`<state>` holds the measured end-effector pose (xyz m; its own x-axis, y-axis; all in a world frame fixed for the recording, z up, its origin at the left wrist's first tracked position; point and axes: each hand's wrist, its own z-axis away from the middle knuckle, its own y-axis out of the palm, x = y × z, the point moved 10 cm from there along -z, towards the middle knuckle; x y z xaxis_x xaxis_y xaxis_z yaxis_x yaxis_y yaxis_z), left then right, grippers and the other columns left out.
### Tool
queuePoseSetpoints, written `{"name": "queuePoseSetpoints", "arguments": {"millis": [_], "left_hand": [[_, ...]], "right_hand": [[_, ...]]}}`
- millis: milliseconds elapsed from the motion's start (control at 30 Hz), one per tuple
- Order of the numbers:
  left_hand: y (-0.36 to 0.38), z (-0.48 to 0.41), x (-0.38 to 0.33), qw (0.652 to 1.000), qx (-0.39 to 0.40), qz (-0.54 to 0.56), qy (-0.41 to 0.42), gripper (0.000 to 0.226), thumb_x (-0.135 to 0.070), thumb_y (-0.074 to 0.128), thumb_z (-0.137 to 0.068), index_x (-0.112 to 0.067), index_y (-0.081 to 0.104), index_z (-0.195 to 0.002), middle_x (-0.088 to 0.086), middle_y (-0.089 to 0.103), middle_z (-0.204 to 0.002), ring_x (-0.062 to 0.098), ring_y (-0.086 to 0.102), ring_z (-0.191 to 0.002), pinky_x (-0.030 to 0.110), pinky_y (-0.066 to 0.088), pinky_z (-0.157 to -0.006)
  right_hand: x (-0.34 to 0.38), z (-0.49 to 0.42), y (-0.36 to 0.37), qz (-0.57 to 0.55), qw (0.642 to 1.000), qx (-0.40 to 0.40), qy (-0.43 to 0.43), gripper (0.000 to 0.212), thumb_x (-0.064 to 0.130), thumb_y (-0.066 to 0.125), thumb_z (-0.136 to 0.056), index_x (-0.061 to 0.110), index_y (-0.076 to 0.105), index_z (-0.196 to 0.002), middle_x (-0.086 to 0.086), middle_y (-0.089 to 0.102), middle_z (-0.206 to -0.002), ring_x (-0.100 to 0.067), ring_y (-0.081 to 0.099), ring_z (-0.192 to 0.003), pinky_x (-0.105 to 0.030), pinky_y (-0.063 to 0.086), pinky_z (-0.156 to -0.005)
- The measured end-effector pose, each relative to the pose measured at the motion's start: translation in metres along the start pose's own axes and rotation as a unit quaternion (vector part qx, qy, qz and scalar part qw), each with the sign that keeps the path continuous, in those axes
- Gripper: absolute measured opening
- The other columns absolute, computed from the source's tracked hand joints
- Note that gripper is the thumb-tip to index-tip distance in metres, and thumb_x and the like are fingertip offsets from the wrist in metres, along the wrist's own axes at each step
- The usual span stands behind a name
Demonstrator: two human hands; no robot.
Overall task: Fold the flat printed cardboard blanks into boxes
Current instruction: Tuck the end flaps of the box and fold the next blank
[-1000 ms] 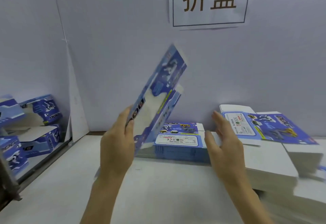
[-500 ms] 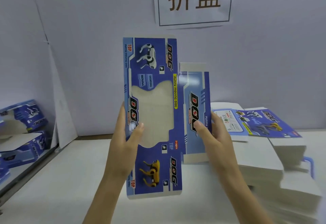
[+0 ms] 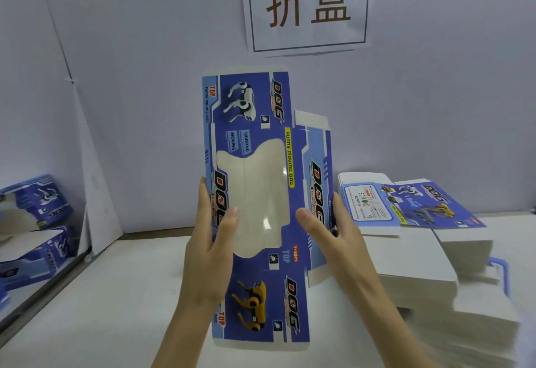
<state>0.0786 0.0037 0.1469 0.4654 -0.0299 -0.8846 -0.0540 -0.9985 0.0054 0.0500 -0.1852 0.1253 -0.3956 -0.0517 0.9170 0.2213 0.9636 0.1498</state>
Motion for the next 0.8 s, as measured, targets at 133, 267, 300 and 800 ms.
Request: {"name": "queuePoseSetpoints", "arguments": {"millis": [133, 267, 300, 800], "left_hand": [[0.022, 0.008, 0.006, 1.0, 0.021, 0.003, -0.008, 0.066, -0.057, 0.045, -0.079, -0.067, 0.015, -0.137, -0.025, 0.052, -0.128, 0.005, 0.06, -0.111, 0.029, 0.059, -0.078], [0.02, 0.003, 0.004, 0.999, 0.035, 0.016, -0.012, 0.047, -0.051, 0.039, -0.083, -0.06, 0.03, -0.129, -0.029, 0.06, -0.118, -0.005, 0.061, -0.105, 0.009, 0.052, -0.066], [0.014, -0.001, 0.004, 0.999, 0.035, 0.024, -0.012, 0.047, -0.049, 0.041, -0.083, -0.055, 0.035, -0.129, -0.028, 0.064, -0.115, -0.006, 0.063, -0.102, 0.007, 0.05, -0.063], [-0.008, -0.005, 0.032, 0.99, 0.074, 0.048, -0.112, 0.069, -0.037, 0.094, -0.051, -0.026, 0.06, -0.11, 0.0, 0.075, -0.098, 0.025, 0.074, -0.083, 0.036, 0.061, -0.062]], "right_hand": [[-0.003, 0.005, 0.02, 0.011, 0.998, 0.062, 0.019, 0.063, 0.048, 0.066, -0.069, 0.027, 0.049, -0.125, 0.007, 0.073, -0.099, -0.015, 0.074, -0.083, -0.017, 0.054, -0.058], [0.002, 0.004, 0.01, 0.014, 0.997, 0.065, 0.025, 0.042, 0.047, 0.064, -0.067, 0.024, 0.059, -0.102, -0.003, 0.072, -0.099, -0.015, 0.074, -0.077, -0.015, 0.052, -0.054], [0.003, 0.004, 0.007, 0.01, 0.997, 0.076, 0.034, 0.039, 0.046, 0.065, -0.068, 0.024, 0.061, -0.1, -0.002, 0.074, -0.096, -0.017, 0.074, -0.077, -0.017, 0.053, -0.055], [-0.012, -0.001, -0.014, 0.005, 0.99, 0.096, 0.103, 0.024, 0.062, 0.073, -0.063, 0.042, 0.071, -0.074, -0.002, 0.077, -0.086, -0.024, 0.075, -0.075, -0.025, 0.056, -0.056]]}}
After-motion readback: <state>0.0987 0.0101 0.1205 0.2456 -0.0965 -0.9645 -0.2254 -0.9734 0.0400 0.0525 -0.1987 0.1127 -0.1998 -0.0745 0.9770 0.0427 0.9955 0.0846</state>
